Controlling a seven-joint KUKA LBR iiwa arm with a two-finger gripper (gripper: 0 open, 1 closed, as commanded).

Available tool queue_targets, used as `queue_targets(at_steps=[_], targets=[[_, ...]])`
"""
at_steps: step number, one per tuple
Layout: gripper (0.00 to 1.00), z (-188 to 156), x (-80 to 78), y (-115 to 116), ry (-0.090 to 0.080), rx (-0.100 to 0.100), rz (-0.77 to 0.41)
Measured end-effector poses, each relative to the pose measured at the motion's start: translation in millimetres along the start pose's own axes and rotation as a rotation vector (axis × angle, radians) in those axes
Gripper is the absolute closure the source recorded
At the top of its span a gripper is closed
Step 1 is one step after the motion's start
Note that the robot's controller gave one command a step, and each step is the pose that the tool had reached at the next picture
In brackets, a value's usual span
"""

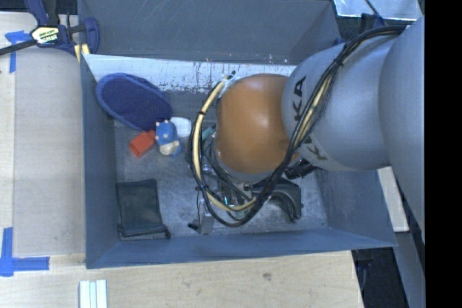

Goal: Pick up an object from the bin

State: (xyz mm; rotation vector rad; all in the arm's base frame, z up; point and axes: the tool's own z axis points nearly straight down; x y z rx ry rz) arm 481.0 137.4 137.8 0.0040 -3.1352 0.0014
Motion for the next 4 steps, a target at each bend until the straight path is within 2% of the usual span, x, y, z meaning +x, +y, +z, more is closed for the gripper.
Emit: queue_targets(at_steps=[1, 2, 3, 4], targets=[[0.00, 68.6, -24.8, 15.7, -0.004, 0.001, -0.540], [0.00, 26.5, -38.0, 71.6, -0.012, -0.002, -0.268], [0.00, 68.1, -52.6, 81.7, -0.012, -0.001, -0.654], [1.00, 66.3, -53.7, 81.9, -0.015, -0.001, -0.652]])
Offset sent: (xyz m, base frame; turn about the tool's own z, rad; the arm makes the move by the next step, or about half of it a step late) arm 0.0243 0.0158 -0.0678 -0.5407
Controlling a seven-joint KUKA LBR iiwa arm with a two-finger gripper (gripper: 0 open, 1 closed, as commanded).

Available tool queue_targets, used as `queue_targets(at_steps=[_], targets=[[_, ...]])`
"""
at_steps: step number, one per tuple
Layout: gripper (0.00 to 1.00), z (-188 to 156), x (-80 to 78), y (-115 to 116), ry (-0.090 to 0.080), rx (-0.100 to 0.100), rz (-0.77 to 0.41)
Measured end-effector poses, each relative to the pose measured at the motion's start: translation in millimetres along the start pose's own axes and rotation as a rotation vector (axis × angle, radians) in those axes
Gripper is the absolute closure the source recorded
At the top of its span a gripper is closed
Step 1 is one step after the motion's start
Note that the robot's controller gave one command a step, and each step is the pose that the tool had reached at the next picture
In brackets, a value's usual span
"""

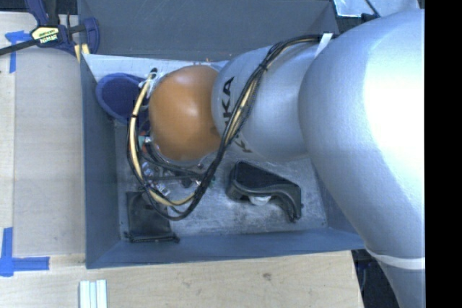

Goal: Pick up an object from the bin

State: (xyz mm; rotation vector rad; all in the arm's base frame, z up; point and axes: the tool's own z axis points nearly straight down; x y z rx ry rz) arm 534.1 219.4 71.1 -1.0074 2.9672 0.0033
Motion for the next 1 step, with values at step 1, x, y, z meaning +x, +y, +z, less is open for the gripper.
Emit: queue_targets(at_steps=[1], targets=[[1.00, -110.3, -11.8, -37.1, -0.004, 0.004, 0.005]])
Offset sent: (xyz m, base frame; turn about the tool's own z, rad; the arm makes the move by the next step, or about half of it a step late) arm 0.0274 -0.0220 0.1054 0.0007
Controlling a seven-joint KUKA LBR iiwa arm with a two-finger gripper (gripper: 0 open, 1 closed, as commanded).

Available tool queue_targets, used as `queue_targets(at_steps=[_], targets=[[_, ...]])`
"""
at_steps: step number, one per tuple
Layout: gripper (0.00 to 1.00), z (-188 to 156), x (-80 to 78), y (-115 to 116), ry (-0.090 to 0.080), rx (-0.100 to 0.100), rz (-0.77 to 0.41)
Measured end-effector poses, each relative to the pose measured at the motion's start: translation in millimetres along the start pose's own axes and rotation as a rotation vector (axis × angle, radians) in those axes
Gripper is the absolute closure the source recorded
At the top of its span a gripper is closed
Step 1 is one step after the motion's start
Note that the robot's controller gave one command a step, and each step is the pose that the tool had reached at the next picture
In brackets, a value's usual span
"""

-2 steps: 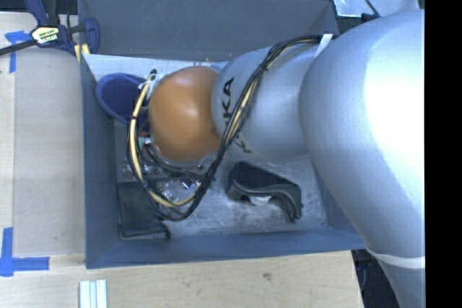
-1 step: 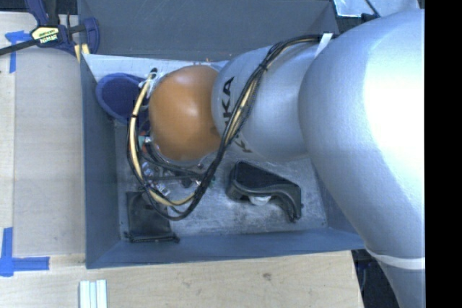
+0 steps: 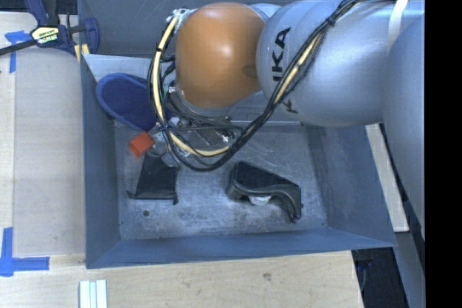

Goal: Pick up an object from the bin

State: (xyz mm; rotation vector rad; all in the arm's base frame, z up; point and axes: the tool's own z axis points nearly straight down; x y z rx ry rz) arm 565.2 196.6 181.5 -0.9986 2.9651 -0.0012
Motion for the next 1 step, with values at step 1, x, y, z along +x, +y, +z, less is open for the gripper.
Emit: queue_targets(at_steps=[1], targets=[[1.00, -105.8, 48.2, 11.9, 0.003, -0.004, -0.457]])
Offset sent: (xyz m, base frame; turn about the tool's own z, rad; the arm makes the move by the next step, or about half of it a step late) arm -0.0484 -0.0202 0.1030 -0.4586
